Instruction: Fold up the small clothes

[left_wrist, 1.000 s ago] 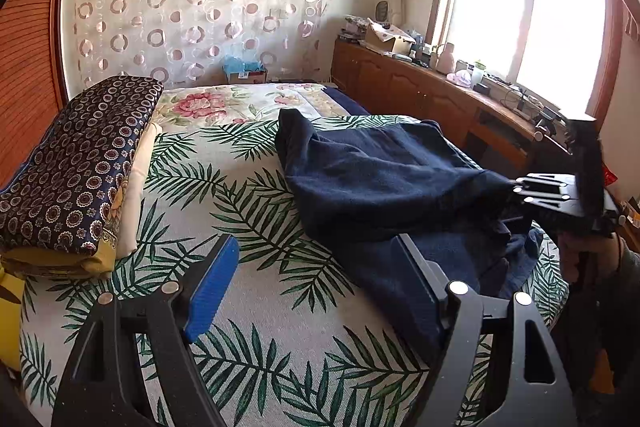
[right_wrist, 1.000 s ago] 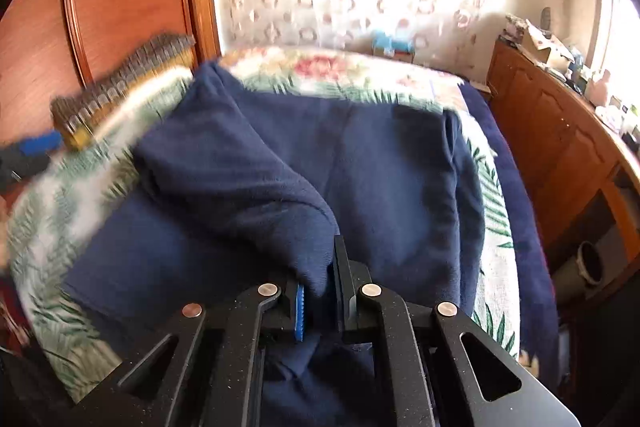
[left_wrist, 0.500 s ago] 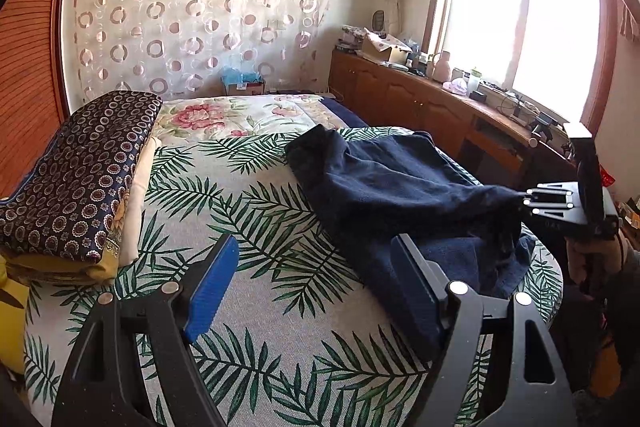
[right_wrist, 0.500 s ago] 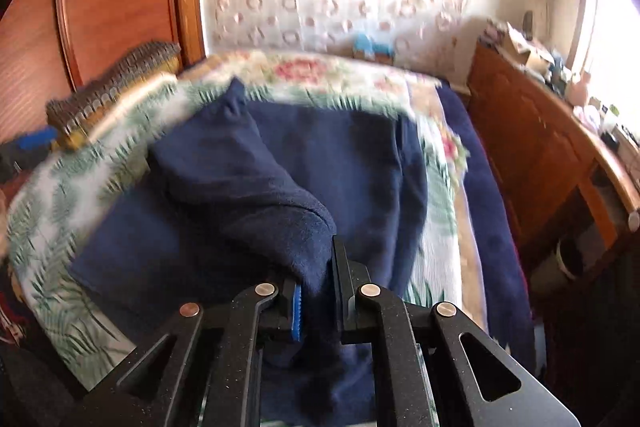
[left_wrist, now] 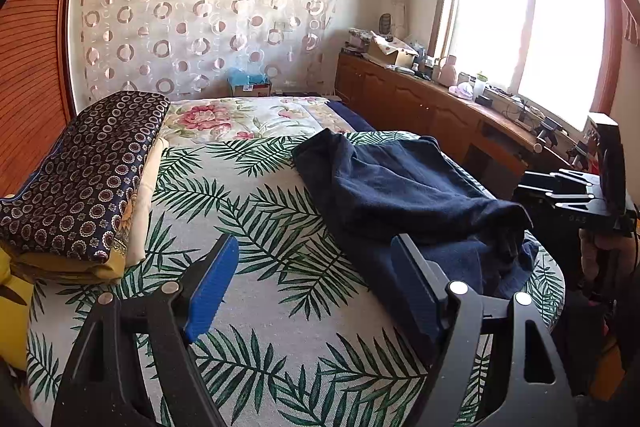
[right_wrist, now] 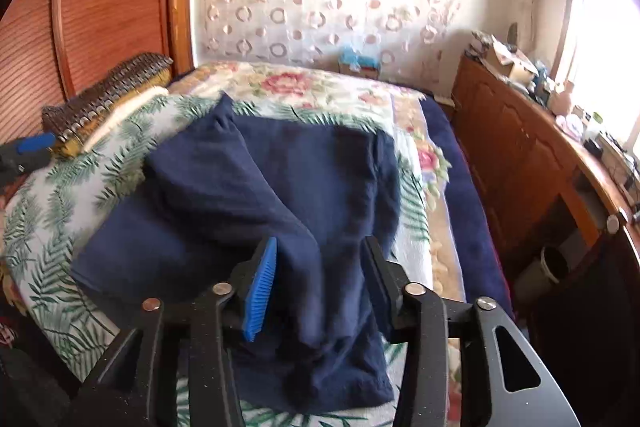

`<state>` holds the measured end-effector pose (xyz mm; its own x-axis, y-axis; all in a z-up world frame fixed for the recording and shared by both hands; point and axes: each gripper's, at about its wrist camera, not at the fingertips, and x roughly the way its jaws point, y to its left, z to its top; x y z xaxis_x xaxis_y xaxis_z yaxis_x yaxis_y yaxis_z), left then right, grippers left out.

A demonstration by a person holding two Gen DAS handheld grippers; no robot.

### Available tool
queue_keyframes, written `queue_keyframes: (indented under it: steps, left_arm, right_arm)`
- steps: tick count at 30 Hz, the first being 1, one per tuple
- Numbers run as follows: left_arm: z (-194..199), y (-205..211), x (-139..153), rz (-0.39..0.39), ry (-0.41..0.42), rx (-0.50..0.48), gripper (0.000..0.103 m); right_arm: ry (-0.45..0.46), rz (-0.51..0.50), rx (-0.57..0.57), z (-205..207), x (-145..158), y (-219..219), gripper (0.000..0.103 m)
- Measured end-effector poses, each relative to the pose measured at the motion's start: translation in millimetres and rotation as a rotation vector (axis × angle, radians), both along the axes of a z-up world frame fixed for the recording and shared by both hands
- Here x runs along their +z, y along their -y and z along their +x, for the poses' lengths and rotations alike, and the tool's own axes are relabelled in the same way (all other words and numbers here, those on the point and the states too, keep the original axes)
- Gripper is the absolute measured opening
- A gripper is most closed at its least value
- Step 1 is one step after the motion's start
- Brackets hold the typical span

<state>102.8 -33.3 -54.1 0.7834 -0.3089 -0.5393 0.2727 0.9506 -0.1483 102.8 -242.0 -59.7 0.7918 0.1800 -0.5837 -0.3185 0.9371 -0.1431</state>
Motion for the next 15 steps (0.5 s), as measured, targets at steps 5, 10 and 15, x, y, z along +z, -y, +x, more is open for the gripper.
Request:
queue_keyframes:
  steps: [5,10,15]
  left_arm:
    - [-0.3,-3.0,0.4,-0.001,0.003,0.010,0.079]
    - [-0.1,-6.3,0.4,0.002,0.003,0.019,0.079]
    - [-2.2,-11.7,-1.0,0.009,0.008,0.034,0.079]
  right_arm:
    - [0.021,0.015,0.080,-1.2,10.7,-24.8,0.052]
    - [-0.019,0.016,0.198,23.6,3.9,-72.4,0.053]
    - [-0.085,-0.001,0.289,54.3,-15.6,-119.5,0.053]
